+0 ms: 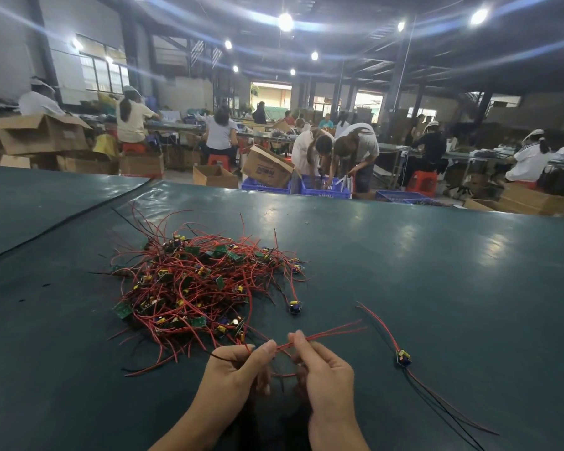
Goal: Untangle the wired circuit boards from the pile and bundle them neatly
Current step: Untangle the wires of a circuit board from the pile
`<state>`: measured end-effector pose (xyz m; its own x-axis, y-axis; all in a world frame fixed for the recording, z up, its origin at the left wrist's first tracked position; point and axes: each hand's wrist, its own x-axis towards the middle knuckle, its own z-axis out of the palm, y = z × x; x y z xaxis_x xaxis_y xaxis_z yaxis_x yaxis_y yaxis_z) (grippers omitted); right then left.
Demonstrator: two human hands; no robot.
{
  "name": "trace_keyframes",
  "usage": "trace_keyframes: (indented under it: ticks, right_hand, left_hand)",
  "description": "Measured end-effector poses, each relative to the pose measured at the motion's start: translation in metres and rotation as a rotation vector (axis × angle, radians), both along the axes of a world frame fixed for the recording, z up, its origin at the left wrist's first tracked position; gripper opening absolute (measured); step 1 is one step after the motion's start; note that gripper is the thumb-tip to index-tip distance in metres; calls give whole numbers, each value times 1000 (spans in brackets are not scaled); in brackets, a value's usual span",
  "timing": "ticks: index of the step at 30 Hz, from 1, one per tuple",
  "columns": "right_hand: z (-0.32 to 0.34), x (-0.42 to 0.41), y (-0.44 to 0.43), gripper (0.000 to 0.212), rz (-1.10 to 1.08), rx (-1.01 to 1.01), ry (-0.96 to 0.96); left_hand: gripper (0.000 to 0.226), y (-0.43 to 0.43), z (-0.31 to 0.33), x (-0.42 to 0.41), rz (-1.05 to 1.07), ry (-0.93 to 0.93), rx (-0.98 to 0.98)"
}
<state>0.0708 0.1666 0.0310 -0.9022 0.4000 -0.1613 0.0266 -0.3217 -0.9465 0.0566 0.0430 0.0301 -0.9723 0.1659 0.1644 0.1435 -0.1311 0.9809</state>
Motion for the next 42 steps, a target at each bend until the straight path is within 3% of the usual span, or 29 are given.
trace_keyframes:
  ticks: [5, 10, 14, 21, 28, 31, 42]
  right_hand:
    - [7, -7, 36, 11, -175, -204, 16]
    - [7, -5, 38, 15, -143, -155, 95]
    - [9, -4, 36, 14, -116, -167, 145]
    - [11, 2, 37, 68, 56, -375, 266]
    - [10, 8, 4, 33, 332, 98, 169]
    - [11, 12, -8, 31, 440, 99, 198]
    - [17, 14, -9, 30, 445, -45, 39]
  left_hand:
    - [45, -2, 3, 0, 20, 22, -32]
    - [37, -2, -2, 2, 85, 117, -158]
    - [24, -4, -2, -4, 130, -37, -26]
    - [29, -12, 3, -10, 40, -292, 321]
    - [50, -7, 0, -4, -262, -281, 182]
    - [55, -9, -2, -4, -352, -289, 132]
    - [51, -12, 4, -3, -540, -389, 149]
